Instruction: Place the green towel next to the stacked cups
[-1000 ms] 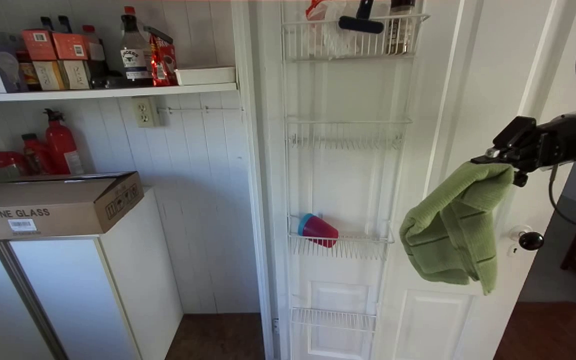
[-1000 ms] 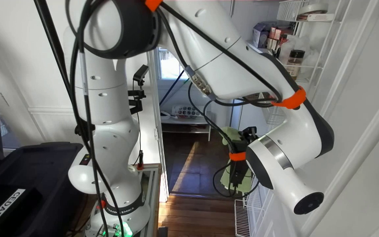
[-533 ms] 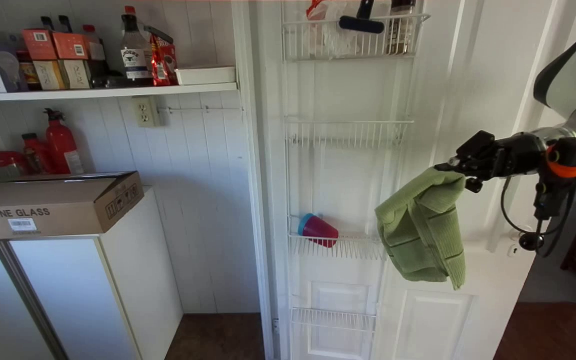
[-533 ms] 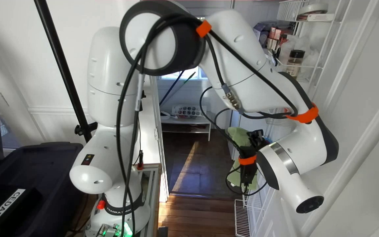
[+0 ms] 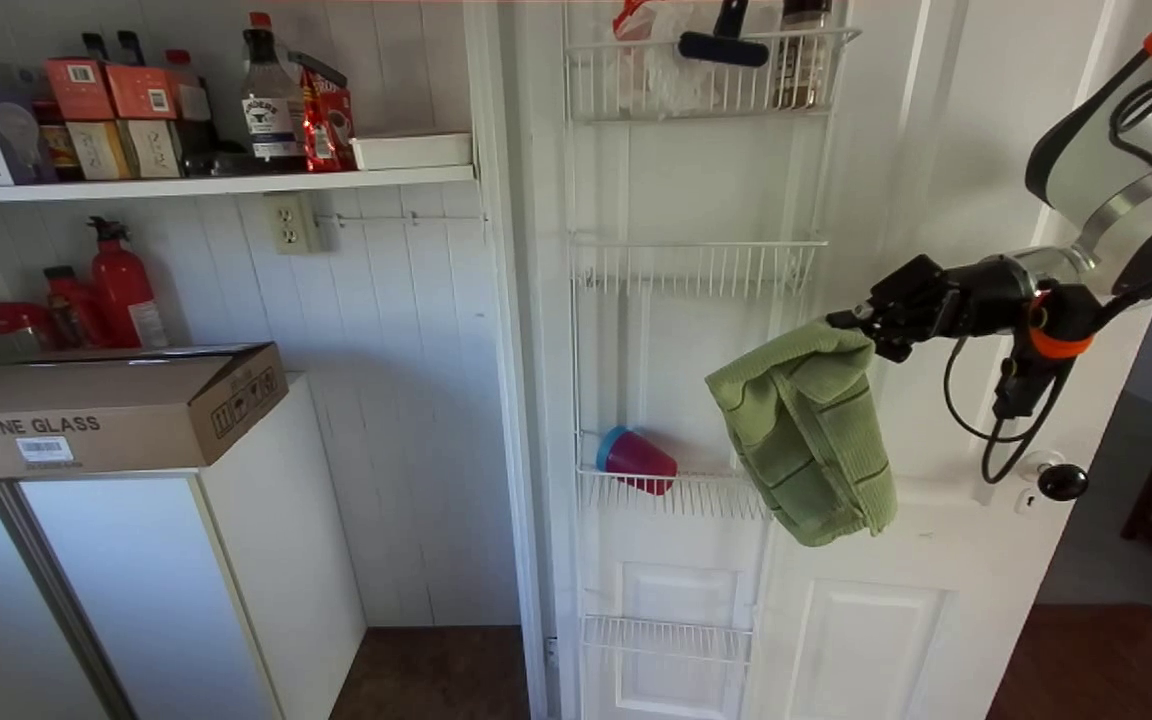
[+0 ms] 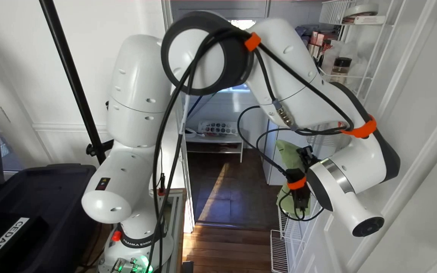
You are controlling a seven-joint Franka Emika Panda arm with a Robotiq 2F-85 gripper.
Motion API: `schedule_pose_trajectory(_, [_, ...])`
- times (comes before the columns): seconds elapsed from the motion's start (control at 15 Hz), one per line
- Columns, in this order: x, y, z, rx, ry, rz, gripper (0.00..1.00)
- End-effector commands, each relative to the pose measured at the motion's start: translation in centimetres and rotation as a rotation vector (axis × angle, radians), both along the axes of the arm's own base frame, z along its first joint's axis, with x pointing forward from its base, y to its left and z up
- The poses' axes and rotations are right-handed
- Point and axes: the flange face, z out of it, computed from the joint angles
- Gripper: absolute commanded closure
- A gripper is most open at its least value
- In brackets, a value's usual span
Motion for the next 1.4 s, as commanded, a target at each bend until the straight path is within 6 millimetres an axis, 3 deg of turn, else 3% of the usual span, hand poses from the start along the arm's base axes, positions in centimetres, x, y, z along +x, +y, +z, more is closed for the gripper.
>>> schedule_pose_trajectory(0.0, [1.9,1.0,-1.0,-0.006,-0.093,-0.031,0.98])
schedule_pose_trajectory(0.33, [3.9,2.8,-3.8,-0.036,-0.171,-0.045,0.98])
schedule_pose_trajectory(0.6, [4.4,4.1,-5.6,-0.088,-0.204,-0.035,0.98])
schedule_pose_trajectory(1.33, [5.5,6.3,-8.2,-0.314,-0.191,-0.17,0.98])
